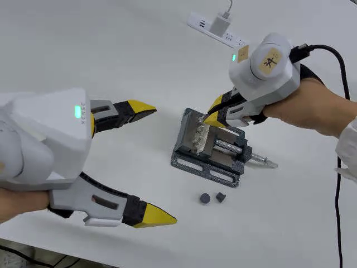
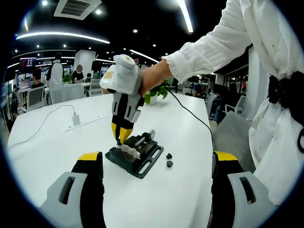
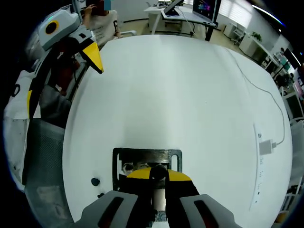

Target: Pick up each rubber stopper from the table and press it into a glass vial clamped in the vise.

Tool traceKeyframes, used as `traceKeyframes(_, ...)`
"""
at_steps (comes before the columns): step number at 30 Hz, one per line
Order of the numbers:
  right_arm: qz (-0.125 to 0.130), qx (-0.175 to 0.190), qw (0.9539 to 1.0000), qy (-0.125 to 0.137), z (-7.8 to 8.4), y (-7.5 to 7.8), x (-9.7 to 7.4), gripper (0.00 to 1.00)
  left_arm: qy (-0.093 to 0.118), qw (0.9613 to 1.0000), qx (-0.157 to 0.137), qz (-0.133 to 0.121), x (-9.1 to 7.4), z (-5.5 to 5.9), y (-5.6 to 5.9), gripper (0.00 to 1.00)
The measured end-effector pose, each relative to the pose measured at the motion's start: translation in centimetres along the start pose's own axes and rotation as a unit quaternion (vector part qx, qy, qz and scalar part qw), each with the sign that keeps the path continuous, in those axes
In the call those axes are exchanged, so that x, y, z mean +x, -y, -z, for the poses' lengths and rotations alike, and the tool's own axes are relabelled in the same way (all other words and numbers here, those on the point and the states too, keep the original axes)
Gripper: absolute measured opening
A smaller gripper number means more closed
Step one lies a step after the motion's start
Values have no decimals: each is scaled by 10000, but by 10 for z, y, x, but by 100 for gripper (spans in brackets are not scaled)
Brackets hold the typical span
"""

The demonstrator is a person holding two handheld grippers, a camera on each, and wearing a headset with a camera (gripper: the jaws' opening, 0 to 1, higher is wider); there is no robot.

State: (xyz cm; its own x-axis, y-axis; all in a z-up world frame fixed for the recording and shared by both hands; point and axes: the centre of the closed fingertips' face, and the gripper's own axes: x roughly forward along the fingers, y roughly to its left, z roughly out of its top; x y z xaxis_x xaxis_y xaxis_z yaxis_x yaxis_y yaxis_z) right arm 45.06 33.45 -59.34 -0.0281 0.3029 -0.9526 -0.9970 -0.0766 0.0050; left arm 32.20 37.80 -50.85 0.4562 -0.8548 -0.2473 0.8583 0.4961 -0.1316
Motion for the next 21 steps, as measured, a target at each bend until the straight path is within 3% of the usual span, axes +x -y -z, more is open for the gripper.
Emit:
traceKeyframes(10, -30, 19, 9999, 101, 0, -1, -2, 7, -14, 10000, -21, -7, 0, 0, 0, 94)
traceKeyframes(13, -64, 166, 9995, 260, -5, -3, -5, 13, -21, 10000, -20, -16, 1, 0, -1, 94)
traceKeyframes(21, 6, 147, 9992, 379, -7, 0, -17, 9, -29, 10000, -46, -22, 0, 1, -3, 94)
